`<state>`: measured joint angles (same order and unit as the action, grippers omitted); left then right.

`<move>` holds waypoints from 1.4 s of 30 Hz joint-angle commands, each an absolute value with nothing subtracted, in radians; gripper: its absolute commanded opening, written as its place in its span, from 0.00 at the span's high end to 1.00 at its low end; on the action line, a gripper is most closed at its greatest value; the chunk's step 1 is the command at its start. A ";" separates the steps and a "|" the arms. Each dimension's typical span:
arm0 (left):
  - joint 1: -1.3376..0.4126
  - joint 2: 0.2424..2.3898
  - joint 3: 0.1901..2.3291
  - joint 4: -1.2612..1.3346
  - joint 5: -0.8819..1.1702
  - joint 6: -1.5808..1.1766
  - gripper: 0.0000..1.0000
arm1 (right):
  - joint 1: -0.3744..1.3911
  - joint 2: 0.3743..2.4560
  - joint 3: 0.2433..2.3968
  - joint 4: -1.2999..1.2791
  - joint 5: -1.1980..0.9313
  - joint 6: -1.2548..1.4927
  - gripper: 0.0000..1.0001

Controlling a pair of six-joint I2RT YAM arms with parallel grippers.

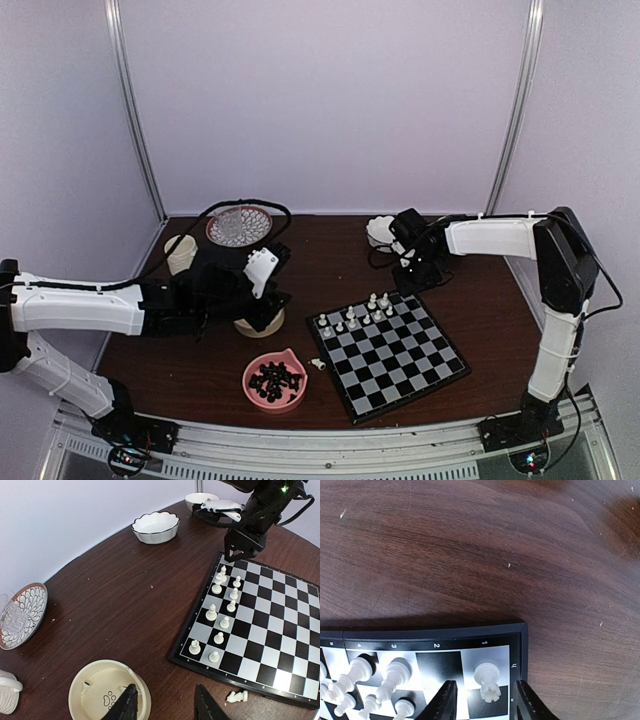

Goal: Set up the chess pieces on the board
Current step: Place the rook at a1, then pick up the knight at the center of the board.

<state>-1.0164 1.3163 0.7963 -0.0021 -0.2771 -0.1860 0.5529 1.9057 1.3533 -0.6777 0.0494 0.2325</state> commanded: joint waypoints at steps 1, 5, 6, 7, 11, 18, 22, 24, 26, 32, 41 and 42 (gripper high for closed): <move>-1.020 1.289 0.802 0.015 -0.272 -0.192 0.62 | 0.546 1.839 1.347 -0.663 0.077 0.239 0.55; -1.020 1.288 0.798 0.022 -0.281 -0.205 0.61 | 0.559 1.730 1.286 -0.625 0.084 0.237 0.53; -1.018 1.288 0.795 0.024 -0.292 -0.210 0.61 | 0.572 1.701 1.268 -0.613 0.085 0.232 0.53; -1.018 1.289 0.795 0.024 -0.308 -0.218 0.61 | 0.587 1.670 1.250 -0.598 0.089 0.224 0.53; -0.995 1.289 0.791 0.019 -0.324 -0.244 0.61 | 0.677 1.574 1.188 -0.544 0.099 0.157 0.56; -0.913 1.244 0.751 0.023 -0.304 -0.301 0.61 | 0.870 1.484 1.119 -0.428 0.049 0.044 0.58; -0.879 1.206 0.722 0.028 -0.317 -0.328 0.61 | 0.958 1.499 1.109 -0.384 -0.029 0.014 0.59; -0.871 1.186 0.712 0.029 -0.347 -0.340 0.62 | 0.987 1.518 1.105 -0.356 -0.085 0.014 0.59; -0.865 1.171 0.701 0.031 -0.370 -0.351 0.63 | 1.020 1.549 1.109 -0.339 -0.121 0.014 0.59; -0.865 1.144 0.680 0.041 -0.412 -0.356 0.64 | 1.086 1.660 1.171 -0.388 -0.138 -0.028 0.61; -0.865 1.150 0.679 0.043 -0.409 -0.362 0.64 | 1.106 1.782 1.222 -0.404 -0.154 -0.035 0.62; -0.864 1.150 0.680 0.043 -0.408 -0.362 0.64 | 1.107 1.792 1.227 -0.405 -0.152 -0.035 0.62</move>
